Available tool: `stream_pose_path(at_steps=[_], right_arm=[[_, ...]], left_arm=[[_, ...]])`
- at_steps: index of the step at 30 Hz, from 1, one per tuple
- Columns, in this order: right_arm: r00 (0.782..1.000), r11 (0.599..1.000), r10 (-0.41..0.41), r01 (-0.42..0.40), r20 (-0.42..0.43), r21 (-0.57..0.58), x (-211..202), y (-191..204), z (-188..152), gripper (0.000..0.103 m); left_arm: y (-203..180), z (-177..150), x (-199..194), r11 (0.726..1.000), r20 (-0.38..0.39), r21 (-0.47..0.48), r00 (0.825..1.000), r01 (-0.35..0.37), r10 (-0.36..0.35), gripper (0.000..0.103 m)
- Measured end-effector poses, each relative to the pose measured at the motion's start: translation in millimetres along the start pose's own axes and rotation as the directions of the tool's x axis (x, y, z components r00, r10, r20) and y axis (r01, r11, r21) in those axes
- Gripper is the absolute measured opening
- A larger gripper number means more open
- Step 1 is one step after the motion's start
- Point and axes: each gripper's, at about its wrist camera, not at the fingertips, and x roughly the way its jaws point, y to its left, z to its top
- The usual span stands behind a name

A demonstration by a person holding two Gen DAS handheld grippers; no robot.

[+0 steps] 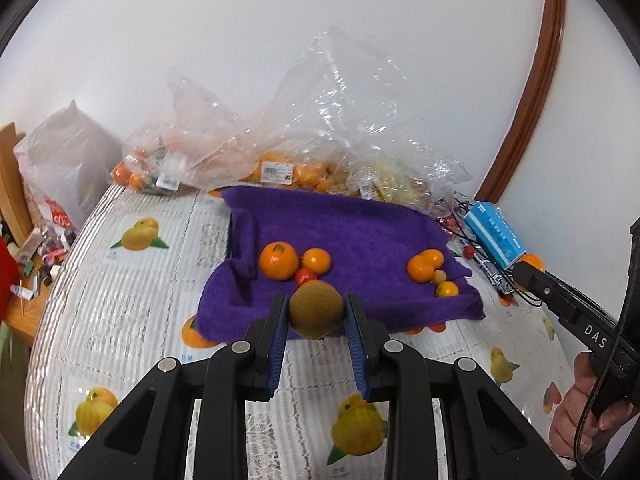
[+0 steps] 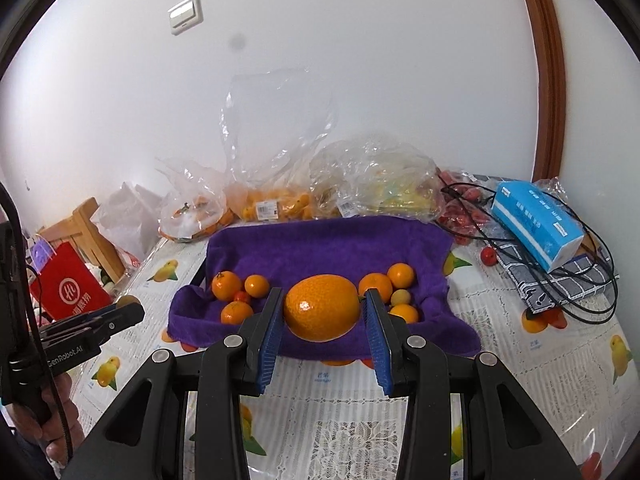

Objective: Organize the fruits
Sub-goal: 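Carry the held orange and yellow-green fruit over the purple towel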

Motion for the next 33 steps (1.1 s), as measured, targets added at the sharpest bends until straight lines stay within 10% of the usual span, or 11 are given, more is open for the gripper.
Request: stream_pose_path(at_steps=[33], right_arm=[[0.999, 1.000, 0.001, 0.001, 0.042, -0.028, 5, 1, 58, 0.040]], left_arm=[[-13, 65, 8, 1.000, 0.040, 0.022, 0.999, -0.014, 0.013, 0.027]])
